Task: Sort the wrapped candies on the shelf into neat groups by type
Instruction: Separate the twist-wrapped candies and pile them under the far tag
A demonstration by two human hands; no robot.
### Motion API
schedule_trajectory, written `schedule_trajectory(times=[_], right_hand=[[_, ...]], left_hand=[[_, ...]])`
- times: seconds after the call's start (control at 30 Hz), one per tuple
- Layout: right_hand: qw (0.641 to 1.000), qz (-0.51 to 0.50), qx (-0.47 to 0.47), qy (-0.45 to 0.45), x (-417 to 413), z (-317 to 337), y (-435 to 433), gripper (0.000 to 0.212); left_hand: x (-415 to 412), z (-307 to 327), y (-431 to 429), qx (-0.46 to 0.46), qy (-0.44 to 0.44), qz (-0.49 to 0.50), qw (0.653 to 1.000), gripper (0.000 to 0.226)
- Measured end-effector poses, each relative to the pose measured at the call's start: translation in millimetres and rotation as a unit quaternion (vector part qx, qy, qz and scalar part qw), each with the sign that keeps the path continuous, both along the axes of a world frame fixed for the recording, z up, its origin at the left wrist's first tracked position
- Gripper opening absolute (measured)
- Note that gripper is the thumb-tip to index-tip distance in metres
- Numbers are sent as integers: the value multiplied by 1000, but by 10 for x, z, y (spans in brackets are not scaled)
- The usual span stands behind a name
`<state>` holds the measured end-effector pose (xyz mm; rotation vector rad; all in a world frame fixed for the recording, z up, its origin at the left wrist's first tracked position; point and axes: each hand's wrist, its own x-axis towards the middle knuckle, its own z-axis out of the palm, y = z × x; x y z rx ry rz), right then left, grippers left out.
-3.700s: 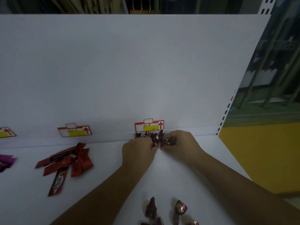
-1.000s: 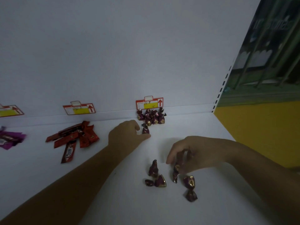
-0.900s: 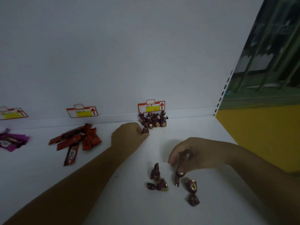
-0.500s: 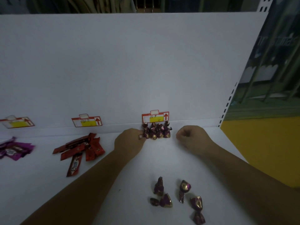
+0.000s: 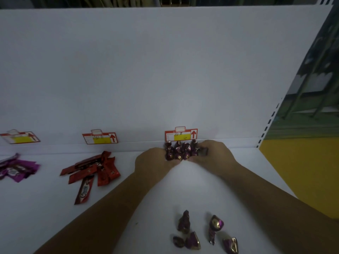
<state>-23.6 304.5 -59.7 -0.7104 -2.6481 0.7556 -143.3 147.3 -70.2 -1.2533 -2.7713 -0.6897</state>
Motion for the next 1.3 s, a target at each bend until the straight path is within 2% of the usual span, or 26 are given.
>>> schedule_trajectory(times=[0.17, 0.3, 0.4, 0.5, 0.67, 0.77, 0.83, 0.87, 0.93, 1.03, 1.07, 1.13, 1.2, 1.3], right_hand=[[1000, -5, -7, 29, -8, -31, 11, 27], [1000, 22, -8, 13, 49, -40, 114, 34], [999, 25, -12, 34, 63, -55, 147, 27], [998, 27, -16, 49, 39, -83, 124, 19], [998, 29, -18, 49, 39, -99, 148, 21], [995, 19, -79, 65, 73, -82, 161, 17], [992, 0, -97, 78, 121, -3, 173, 22], [994, 6, -87, 64, 157, 62, 176, 25], [991, 79, -104, 0, 254, 248, 147, 24], [946, 242, -155, -152, 458, 524, 12, 8], [927, 282, -163, -184, 532, 583, -51, 10], [903, 330, -164, -220, 670, 653, -168, 22], [890, 350, -167, -239, 775, 672, -259, 29], [886, 354, -171, -248, 851, 651, -341, 29]], left_hand=[[6, -11, 24, -5, 24, 10, 1000, 42], [-2, -21, 9, -11, 27, 7, 1000, 42], [30, -49, 6, 15, 16, 10, 1000, 39], [76, -59, 17, 2, 42, 28, 999, 43], [85, -41, 21, -13, 58, 29, 998, 44], [80, -31, -1, 13, 21, 9, 1000, 41], [59, 22, -44, 27, -20, -1, 999, 39], [47, 50, -75, 30, -41, -1, 999, 39], [29, 93, -156, 48, -77, 9, 996, 39], [103, 169, -353, 121, -100, -35, 987, 28], [144, 204, -433, 119, -115, -75, 983, 23], [259, 284, -591, 68, -187, -180, 964, 25], [364, 352, -697, -21, -247, -261, 933, 27], [462, 371, -727, -133, -210, -315, 916, 32]])
